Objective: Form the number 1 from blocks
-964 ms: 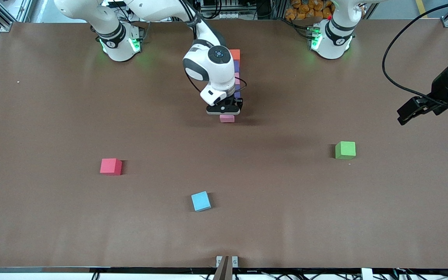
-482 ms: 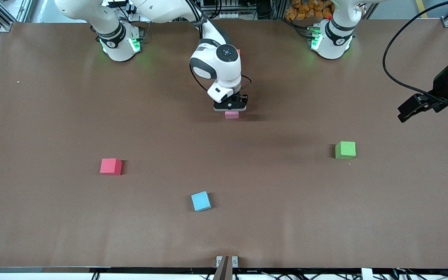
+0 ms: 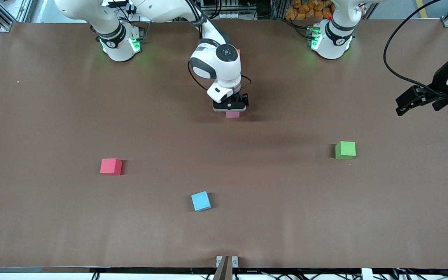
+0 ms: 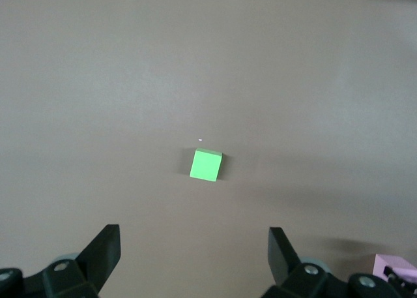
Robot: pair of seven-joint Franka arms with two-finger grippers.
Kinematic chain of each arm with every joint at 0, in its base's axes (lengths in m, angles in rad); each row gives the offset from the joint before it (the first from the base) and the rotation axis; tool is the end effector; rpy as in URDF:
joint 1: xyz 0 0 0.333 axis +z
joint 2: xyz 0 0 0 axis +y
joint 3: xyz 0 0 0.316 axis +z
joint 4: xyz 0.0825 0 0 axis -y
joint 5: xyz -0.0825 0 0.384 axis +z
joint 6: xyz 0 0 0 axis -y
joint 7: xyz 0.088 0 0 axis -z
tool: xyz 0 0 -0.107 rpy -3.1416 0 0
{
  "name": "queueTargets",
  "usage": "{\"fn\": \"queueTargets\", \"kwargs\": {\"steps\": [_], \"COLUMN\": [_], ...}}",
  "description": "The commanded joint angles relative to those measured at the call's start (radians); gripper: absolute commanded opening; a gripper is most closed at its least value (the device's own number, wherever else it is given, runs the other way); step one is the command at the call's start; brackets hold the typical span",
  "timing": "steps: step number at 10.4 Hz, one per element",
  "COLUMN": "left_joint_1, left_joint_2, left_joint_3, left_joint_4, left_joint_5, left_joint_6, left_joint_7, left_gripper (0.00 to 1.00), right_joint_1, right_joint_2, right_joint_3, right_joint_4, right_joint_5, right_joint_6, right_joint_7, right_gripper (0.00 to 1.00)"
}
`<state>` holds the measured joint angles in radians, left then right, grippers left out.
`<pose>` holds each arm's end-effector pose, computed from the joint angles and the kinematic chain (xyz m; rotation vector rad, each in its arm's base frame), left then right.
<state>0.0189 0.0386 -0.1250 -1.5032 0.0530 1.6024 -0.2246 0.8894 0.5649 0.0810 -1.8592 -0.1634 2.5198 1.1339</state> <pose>0.5678 -0.0534 0.6380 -3.0968 -0.1840 -0.1055 0.3696 0.5364 0.2236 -3.0798 0.0770 -0.1548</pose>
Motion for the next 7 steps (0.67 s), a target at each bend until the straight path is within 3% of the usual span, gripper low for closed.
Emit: {"fn": "queueTargets", "kwargs": {"steps": [1,3,7], "left_joint_1": [0.006,0.007,0.016], "left_joint_2": [-0.011,-0.014,-0.045], "left_joint_3": [-0.005,-0.005,0.011], "left_joint_4": [0.003,0.003,0.000], "left_joint_5": [-0.036,-0.048,-0.090], "left_joint_6": [-0.030,-0.055,-0.065], "left_joint_7": [0.056,0.134,0.142], "left_gripper": [1.00,1.00,1.00], "right_joint_1": [-0.099,-0.228,-0.475], "right_joint_2": [-0.176,-0.284,-0.442], "right_joint_3": [0.009,0.014,0.023], "right_joint_4": [-0.133,-0.198,-0.086], "right_joint_5": [-0.013,-0.011,-0.002], "right_joint_6": [-0.013,-0.022,-0.371], "right_joint_7": [0.015,0.018,-0.234], "right_gripper": [1.00,1.00,1.00]}}
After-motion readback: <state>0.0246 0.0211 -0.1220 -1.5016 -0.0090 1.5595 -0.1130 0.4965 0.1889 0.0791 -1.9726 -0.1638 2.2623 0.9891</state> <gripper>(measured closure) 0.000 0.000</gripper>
